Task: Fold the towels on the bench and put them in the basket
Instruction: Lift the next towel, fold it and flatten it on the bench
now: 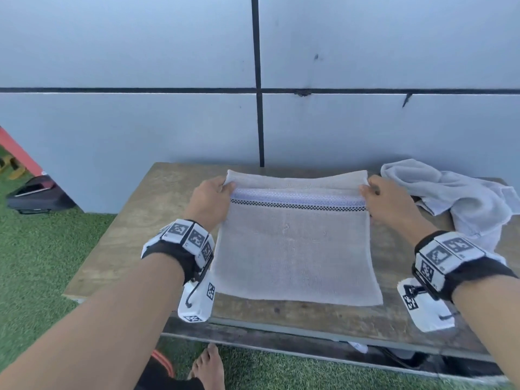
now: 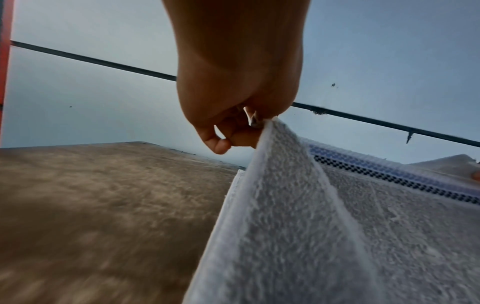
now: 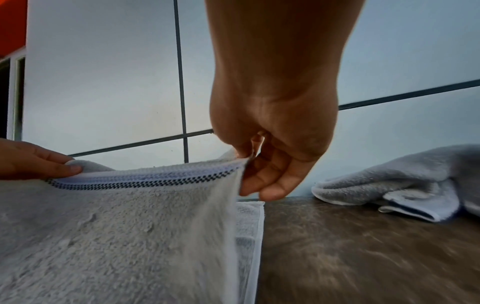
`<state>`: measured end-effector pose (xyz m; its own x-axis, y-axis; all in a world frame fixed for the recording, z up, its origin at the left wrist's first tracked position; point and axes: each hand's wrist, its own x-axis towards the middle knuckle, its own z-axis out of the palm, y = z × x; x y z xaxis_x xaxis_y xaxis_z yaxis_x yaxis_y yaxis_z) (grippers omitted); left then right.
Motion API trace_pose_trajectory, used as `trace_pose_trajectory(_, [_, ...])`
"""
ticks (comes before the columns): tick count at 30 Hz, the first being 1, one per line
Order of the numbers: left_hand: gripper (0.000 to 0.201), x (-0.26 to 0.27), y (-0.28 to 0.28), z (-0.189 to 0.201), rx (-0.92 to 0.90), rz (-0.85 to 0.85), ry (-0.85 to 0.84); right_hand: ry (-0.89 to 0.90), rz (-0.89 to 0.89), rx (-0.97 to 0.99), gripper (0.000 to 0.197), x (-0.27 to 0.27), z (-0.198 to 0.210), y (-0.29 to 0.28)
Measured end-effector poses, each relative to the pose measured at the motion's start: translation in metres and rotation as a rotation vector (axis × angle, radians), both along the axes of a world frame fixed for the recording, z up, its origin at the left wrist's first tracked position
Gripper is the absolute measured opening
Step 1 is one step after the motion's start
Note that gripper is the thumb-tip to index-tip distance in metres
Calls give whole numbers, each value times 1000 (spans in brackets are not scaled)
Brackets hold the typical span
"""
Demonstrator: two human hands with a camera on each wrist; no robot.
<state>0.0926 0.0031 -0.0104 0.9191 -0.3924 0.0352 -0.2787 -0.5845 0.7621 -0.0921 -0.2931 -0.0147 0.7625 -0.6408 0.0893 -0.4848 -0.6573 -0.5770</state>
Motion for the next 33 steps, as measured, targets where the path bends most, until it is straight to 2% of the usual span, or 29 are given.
trace_pose_trajectory(4, [28,37,-30,-11,93,73,-13,53,-64,-39,33,43,-9,-26])
trace_pose_trajectory(7, [17,54,-47,-26,176,110,1,126,-99,-52,12,66,-22,-38])
trace_pose_trajectory(9, [24,57,-57,-37,212,97,-27,197,-72,-31,39,77,-36,-45])
trace_pose_trajectory(11, [37,57,-66,-47,230,10,-81,256,33,-60,53,85,-49,-48])
trace_pose_trajectory(13, [47,55,-71,-59,320,-110,-148,343,129,-139,51,87,-58,-46])
trace_pose_trajectory(15, [47,52,-73,-68,443,-161,-198,362,139,-173,41,87,-59,-40])
trace_pose_trajectory(18, [43,46,-72,-72,475,-146,-230,301,128,-183,21,84,-55,-31])
trace_pose_trajectory(20, [40,41,-68,-69,495,-156,-248,319,146,-162,15,80,-53,-25])
trace_pose_trajectory(24, [35,24,-52,-59,542,-170,-236,258,175,-11,19,59,-43,-5])
trace_pose_trajectory(27, [32,4,-39,-48,640,-178,-163,123,194,51,18,32,-33,16])
trace_pose_trajectory(29, [34,-12,-34,-36,693,-182,-192,15,220,81,18,13,-25,32])
trace_pose_trajectory(31, [38,-32,-32,-24,594,-221,-284,-87,240,126,19,-4,-14,49])
trace_pose_trajectory(33, [32,-59,-34,-10,345,-357,-317,-185,241,190,23,-20,-1,65])
